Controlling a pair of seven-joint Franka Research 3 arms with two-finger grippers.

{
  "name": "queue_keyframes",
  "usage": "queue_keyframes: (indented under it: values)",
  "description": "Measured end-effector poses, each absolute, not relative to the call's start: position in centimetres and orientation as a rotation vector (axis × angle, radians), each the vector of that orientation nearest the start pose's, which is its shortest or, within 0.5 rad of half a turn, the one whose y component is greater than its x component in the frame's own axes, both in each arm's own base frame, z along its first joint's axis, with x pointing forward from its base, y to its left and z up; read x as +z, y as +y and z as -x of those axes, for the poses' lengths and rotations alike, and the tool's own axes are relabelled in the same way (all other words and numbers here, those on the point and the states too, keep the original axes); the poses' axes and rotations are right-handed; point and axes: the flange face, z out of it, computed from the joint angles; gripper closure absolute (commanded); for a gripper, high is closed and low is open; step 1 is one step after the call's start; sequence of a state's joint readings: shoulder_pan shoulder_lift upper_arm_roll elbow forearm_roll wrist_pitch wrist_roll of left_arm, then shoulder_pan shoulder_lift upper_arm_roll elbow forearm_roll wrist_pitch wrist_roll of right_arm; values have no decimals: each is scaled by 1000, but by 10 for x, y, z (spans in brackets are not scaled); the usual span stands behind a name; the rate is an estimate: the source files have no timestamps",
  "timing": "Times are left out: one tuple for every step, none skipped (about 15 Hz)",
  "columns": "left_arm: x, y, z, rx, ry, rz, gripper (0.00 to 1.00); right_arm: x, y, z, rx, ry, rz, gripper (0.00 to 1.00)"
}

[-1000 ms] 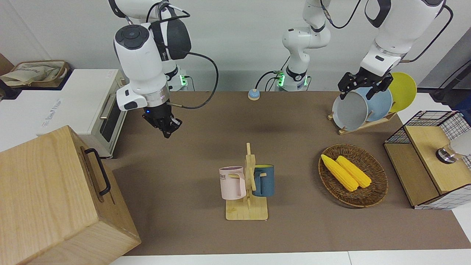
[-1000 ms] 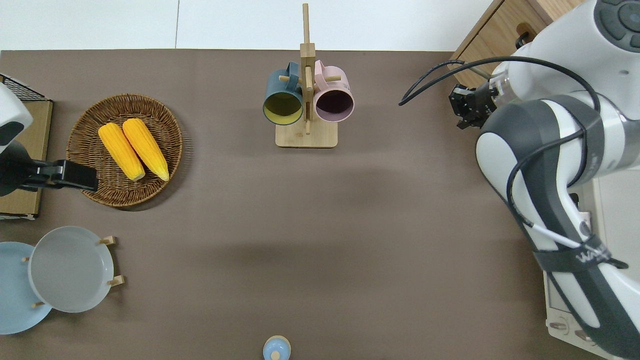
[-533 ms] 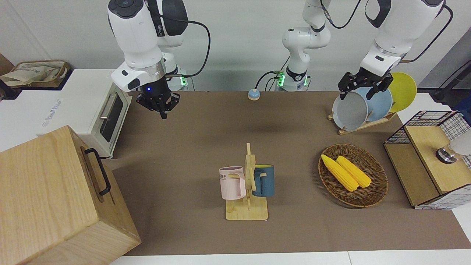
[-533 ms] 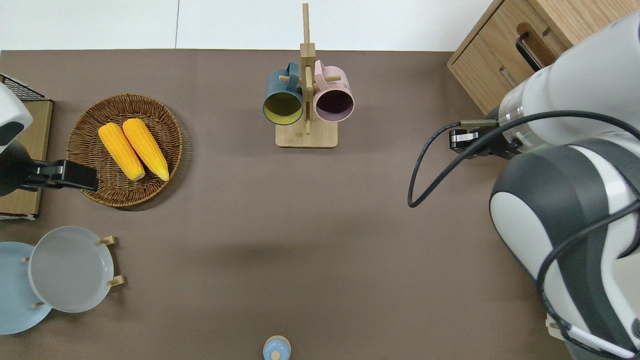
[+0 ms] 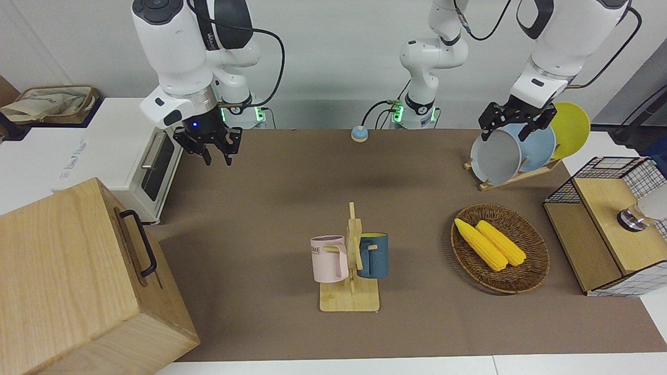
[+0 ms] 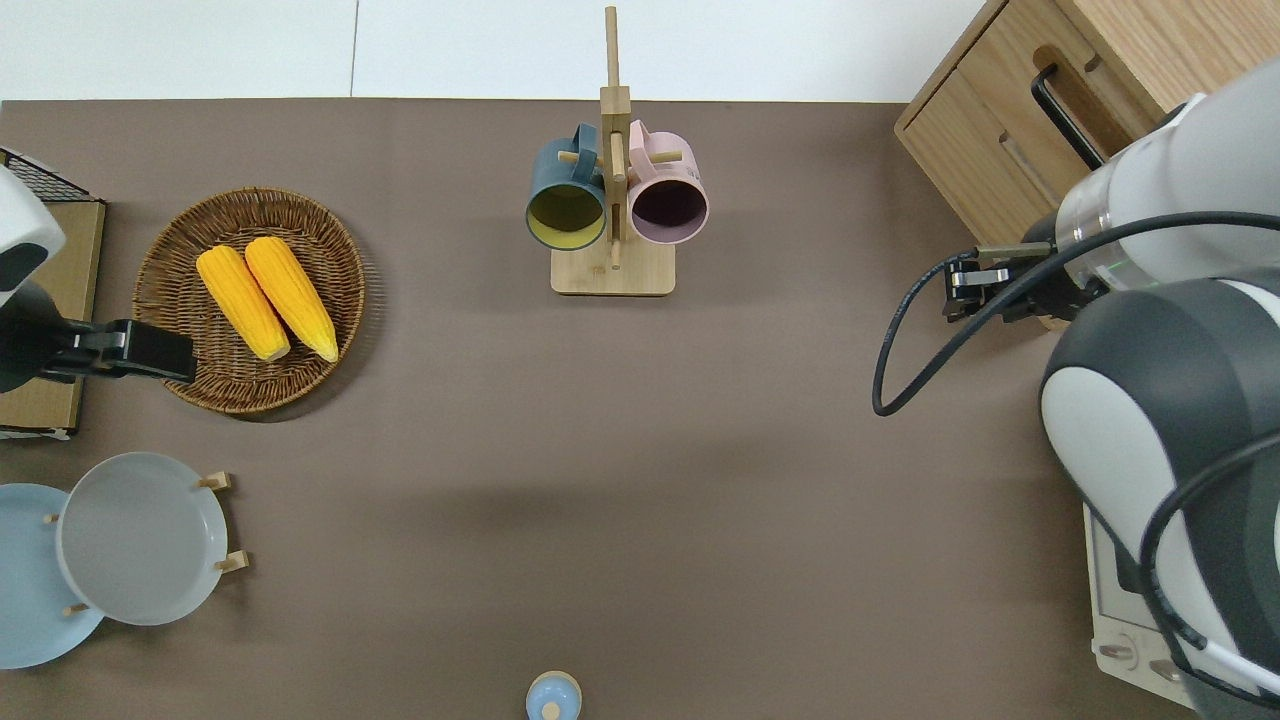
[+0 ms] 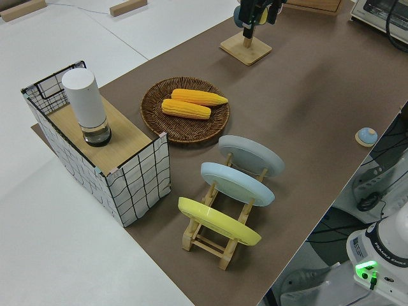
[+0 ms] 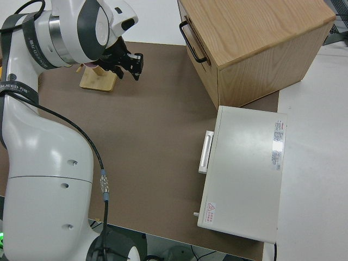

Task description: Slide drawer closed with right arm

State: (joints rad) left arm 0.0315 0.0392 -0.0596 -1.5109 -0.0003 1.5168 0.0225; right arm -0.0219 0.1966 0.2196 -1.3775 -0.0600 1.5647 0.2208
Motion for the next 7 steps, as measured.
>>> queue_keyframes:
  values:
    - [626,-15,-561,52,80,3143,7,603,100,-605,2,43,3159,13]
    - [626,-15,-561,52,80,3143,7,603,100,-605,1,43,3159,13]
    - [626,-15,-561,52,80,3143,7,603,100,-605,1,43,3159,13]
    - [626,-15,-561,52,80,3143,7,603,100,-605,1,41,3159,13]
    - [626,-15,-561,52,80,3143,7,603,100,-605,1,34,3160,13]
    - [626,-15,-561,52,80,3143,7,603,100,-605,1,26,3160,13]
    - [626,-15,-561,52,80,3143,7,603,100,-605,2,22,3160,13]
